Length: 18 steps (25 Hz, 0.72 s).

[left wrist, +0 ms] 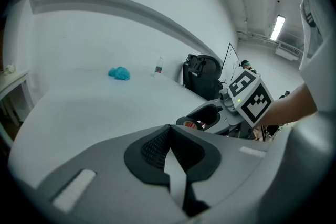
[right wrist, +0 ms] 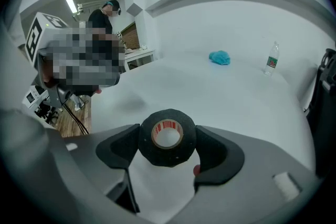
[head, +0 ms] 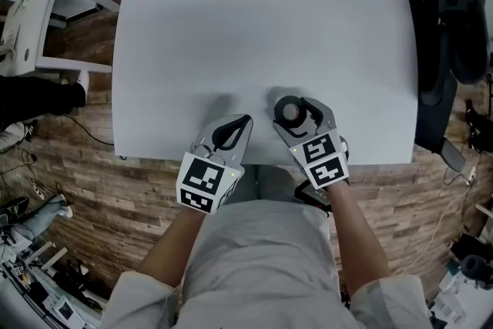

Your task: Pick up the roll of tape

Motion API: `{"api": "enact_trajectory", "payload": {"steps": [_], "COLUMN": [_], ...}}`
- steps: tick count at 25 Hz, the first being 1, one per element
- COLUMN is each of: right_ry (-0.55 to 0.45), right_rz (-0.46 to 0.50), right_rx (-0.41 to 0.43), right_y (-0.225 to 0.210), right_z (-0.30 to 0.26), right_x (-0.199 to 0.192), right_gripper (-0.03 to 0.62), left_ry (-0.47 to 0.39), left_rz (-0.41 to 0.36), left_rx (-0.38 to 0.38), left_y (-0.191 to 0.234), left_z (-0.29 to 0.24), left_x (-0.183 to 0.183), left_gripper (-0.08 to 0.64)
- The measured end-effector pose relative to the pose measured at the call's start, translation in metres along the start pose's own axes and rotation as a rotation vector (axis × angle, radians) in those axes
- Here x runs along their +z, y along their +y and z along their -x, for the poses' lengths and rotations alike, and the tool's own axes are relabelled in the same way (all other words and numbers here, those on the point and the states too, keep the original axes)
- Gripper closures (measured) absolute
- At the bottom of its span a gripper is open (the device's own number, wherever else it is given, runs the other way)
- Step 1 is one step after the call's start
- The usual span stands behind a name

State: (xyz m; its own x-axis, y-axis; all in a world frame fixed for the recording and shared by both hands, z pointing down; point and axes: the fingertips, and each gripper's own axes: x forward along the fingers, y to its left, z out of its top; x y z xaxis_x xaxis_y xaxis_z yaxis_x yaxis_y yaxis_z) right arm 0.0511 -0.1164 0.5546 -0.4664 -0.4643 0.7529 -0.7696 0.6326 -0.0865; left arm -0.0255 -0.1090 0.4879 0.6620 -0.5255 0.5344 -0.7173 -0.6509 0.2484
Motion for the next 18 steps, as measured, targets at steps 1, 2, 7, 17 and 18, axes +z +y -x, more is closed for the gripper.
{"api": "enact_trajectory", "payload": {"steps": [1,2,7,17,18], "right_ry": [-0.001,-0.003,-0.015,-0.045,-0.047], "right_rz": [0.005,0.01,0.015,0.027,0.029], "right_rx": [0.001,0.001,0.008,0.022,0.023], "right_y": [0.001,0.001,0.005,0.019,0.02], "right_z": [0.003,0.005,0.018,0.041,0.043], "right_x": [0.001,0.002,0.007,0.027,0.029], "right_gripper": [0.255,0.255,0.253,0.253,0.253], "left_ry": [-0.003,-0.006,-0.027,-0.064,-0.066], "left_rz": [-0.004,-0.007,-0.025,-0.033,-0.035], "left_rx": [-0.001,-0.001,0.012,0.035,0.035], "left_y": [-0.001,-0.002,0.0,0.004,0.002], "left_z": [0.001,0.003,0.012,0.036,0.037], "left_x": [0.001,0.003,0.013,0.031,0.032], "left_gripper": [0.541,0.541,0.541,0.541,0.541]}}
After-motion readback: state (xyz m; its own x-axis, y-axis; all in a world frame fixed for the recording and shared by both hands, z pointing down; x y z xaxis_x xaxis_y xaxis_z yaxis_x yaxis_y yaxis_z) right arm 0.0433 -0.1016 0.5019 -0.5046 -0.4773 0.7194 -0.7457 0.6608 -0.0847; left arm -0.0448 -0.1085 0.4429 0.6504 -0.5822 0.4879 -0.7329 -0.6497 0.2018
